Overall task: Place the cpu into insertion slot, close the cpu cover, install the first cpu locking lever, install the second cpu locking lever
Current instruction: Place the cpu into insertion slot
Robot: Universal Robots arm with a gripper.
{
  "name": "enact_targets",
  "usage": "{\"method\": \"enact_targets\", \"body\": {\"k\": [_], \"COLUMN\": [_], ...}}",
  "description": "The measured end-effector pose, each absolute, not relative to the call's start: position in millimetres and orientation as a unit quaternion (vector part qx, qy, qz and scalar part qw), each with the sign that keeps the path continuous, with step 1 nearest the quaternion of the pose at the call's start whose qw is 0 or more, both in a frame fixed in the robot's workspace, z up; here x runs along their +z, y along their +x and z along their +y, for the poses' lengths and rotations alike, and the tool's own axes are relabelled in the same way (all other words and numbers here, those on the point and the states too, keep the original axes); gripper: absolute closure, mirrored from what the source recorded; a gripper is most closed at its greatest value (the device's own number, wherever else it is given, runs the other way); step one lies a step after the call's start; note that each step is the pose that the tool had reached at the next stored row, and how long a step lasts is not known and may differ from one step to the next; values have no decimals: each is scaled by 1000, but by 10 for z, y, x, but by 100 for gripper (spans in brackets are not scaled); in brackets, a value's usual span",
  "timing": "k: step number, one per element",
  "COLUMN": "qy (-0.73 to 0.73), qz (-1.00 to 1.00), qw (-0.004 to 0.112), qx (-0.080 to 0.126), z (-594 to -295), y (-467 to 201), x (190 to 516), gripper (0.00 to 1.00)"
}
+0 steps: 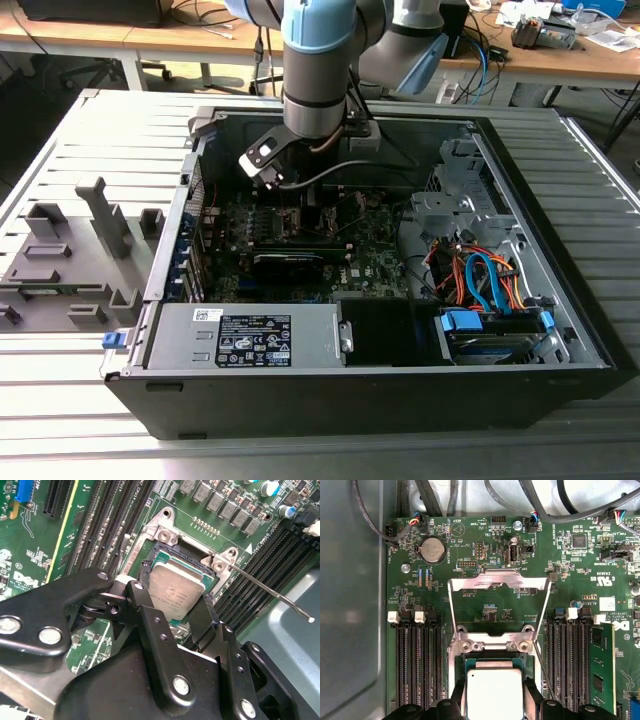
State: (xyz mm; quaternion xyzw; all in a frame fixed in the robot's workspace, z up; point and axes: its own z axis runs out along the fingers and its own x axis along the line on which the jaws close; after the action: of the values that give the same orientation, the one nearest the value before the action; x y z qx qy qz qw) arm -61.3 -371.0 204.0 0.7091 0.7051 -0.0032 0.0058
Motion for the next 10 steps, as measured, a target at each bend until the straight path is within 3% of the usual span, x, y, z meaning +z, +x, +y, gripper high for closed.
{"method": "enact_targets", "body": {"k": [10], "qy": [709], "qz": [705], "qw": [6], "qx": [-3], "z": [-3710], "y": [-613], "x": [2014], "gripper": [46]}}
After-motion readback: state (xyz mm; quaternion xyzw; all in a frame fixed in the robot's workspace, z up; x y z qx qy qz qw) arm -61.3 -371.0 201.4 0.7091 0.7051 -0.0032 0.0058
